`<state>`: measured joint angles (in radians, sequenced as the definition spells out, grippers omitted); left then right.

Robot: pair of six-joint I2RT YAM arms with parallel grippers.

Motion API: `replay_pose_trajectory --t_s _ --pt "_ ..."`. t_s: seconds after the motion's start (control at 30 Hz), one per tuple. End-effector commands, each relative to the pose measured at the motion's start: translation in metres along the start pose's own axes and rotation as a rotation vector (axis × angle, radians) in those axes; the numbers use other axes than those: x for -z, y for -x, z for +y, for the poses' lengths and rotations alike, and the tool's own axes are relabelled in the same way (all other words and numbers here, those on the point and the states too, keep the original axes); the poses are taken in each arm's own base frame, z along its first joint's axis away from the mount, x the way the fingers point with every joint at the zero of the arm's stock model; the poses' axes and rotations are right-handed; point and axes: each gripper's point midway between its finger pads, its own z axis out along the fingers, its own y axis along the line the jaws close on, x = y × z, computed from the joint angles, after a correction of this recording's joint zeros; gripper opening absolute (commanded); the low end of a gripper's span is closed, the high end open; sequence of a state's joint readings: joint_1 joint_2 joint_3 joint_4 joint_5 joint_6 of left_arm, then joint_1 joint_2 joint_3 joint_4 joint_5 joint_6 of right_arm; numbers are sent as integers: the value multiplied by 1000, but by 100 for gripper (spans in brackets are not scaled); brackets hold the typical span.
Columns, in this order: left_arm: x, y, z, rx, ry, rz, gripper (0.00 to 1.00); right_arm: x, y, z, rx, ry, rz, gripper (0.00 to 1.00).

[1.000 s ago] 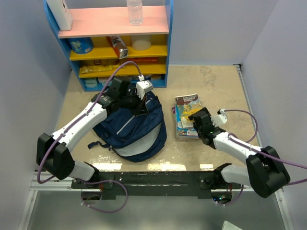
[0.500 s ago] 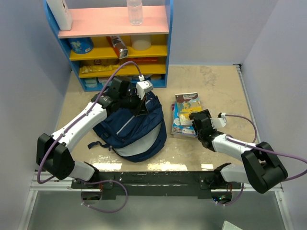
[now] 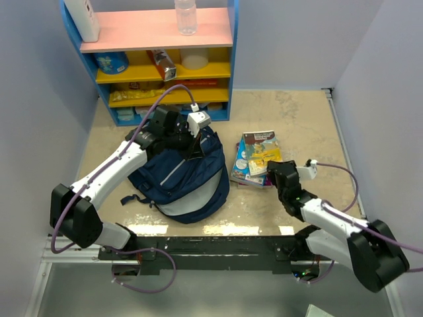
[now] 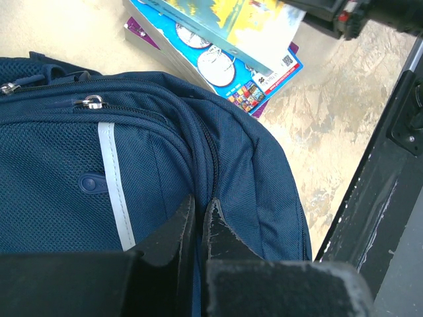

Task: Pack the student bag
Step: Pick up the book from the center of the board.

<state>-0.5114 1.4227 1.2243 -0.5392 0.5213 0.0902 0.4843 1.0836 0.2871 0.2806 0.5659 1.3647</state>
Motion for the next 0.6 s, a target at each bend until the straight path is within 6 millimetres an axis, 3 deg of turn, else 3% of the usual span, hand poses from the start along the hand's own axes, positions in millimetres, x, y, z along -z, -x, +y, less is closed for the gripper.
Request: replay_pose_trajectory --t_s 0.0,0.03,0.17,0.23,0.27,0.4,0.57 --pt "13 27 14 -69 62 -98 0 15 19 9 79 29 -43 2" --pt "13 27 15 -70 63 -96 0 23 26 23 68 75 -51 0" --pt "14 30 17 -72 78 -102 0 51 22 66 50 230 64 0" --pt "15 32 18 -73 88 -104 0 61 17 69 48 246 114 0" --pt "15 33 20 -75 94 -107 0 72 21 80 28 293 129 0" --pt "17 40 22 -90 108 -111 0 101 14 87 11 371 230 0" --pt "18 53 26 -97 113 -113 0 118 8 85 52 373 304 0"
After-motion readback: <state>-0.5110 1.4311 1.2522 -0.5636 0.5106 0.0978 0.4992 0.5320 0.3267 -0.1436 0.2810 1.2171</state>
